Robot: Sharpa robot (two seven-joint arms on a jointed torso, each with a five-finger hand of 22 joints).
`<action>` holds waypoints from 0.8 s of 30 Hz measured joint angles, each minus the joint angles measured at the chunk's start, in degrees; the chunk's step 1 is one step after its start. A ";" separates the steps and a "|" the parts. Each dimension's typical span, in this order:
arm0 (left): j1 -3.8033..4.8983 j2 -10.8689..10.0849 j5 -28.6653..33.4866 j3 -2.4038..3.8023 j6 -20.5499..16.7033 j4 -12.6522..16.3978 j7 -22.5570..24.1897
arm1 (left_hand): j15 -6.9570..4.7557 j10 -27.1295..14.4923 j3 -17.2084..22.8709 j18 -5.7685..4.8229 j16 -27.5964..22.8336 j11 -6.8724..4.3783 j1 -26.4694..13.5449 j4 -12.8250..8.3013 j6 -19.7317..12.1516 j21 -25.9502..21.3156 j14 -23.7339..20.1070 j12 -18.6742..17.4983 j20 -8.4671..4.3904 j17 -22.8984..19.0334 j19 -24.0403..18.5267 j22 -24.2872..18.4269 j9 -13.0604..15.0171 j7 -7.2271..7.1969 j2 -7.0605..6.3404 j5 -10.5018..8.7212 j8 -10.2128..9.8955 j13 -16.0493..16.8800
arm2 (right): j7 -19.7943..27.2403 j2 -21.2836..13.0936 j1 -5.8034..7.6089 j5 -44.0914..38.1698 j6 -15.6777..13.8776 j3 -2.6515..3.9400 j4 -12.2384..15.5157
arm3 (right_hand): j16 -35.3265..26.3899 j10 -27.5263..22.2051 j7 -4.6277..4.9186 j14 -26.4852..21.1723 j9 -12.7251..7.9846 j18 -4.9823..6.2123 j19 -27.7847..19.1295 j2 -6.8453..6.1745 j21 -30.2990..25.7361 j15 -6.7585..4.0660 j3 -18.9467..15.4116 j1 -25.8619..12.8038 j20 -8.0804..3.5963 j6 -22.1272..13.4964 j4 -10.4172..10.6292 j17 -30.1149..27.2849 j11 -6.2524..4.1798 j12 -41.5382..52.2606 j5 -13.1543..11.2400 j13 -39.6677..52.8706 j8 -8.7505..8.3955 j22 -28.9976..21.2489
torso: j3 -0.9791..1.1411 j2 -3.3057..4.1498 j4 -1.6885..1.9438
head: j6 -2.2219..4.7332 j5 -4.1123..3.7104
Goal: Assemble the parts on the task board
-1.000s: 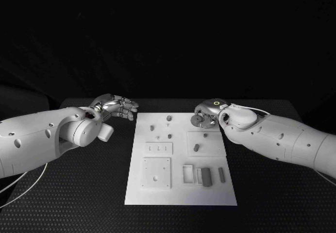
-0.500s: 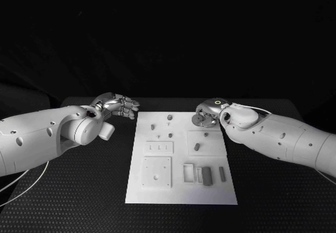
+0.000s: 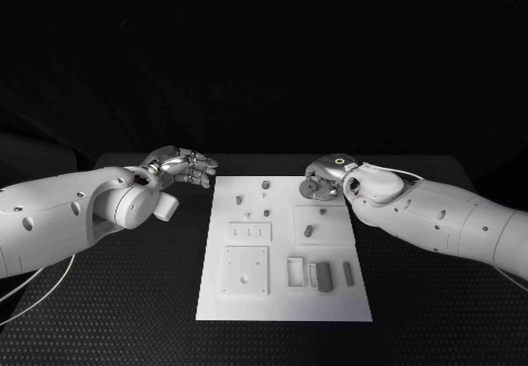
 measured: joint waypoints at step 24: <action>0.00 -0.35 -0.02 0.00 -0.01 0.19 0.00 | 0.00 0.07 0.00 -0.22 0.00 -0.07 0.00 0.00 0.00 -0.23 0.00 0.00 0.00 0.10 0.00 0.04 0.11 0.00 0.00 0.00 0.00 0.10 | -2.99 -0.45 2.28 -6.02 -2.44 -0.14 8.25 | 0.00 0.41 0.14 0.35 2.25 0.00 0.39 -0.02 0.00 -0.19 0.15 0.00 0.00 1.10 -0.31 -0.14 -0.40 0.00 -0.06 -0.47 0.31 0.00 | -0.05 -0.03 -0.02 | 0.40 0.38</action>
